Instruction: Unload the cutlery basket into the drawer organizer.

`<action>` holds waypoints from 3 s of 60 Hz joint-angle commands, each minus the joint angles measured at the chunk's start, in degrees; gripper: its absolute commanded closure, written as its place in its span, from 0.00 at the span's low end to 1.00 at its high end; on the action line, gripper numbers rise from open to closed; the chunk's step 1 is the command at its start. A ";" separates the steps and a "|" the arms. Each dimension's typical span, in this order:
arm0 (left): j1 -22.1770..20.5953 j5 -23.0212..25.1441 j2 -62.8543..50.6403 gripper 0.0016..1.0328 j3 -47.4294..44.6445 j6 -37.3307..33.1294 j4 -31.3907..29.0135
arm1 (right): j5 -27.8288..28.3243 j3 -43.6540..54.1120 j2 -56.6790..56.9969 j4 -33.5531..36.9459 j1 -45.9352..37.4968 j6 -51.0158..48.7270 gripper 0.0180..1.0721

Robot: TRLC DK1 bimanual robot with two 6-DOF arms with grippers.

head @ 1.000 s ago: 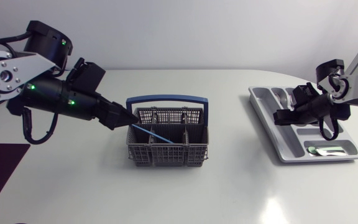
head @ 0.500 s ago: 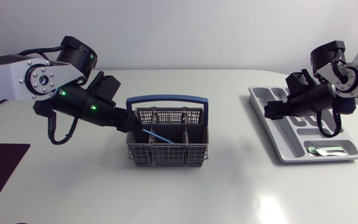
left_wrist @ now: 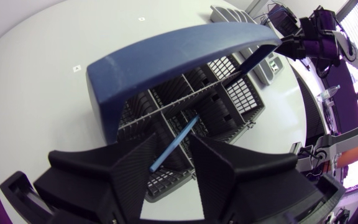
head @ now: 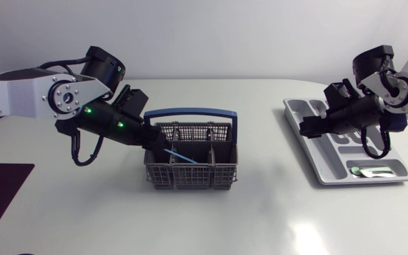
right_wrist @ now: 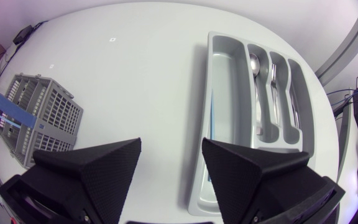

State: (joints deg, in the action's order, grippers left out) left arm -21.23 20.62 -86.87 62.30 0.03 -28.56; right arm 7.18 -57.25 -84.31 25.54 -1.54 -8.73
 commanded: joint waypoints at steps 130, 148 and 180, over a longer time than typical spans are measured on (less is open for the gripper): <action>0.14 -0.23 32.29 0.51 -27.94 -26.40 13.18 | -1.64 5.93 2.05 -1.11 2.68 0.65 0.32; -1.97 -0.32 32.64 0.50 -33.04 -31.41 21.17 | -2.96 6.45 2.31 -1.55 4.88 1.44 0.32; -2.23 -0.32 23.85 0.59 -31.98 -31.94 28.03 | -4.02 6.01 1.87 -1.99 6.37 2.05 0.32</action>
State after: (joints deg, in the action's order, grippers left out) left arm -23.03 19.66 -61.76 30.57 -30.72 -1.37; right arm 3.95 -52.38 -82.70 24.01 4.47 -8.34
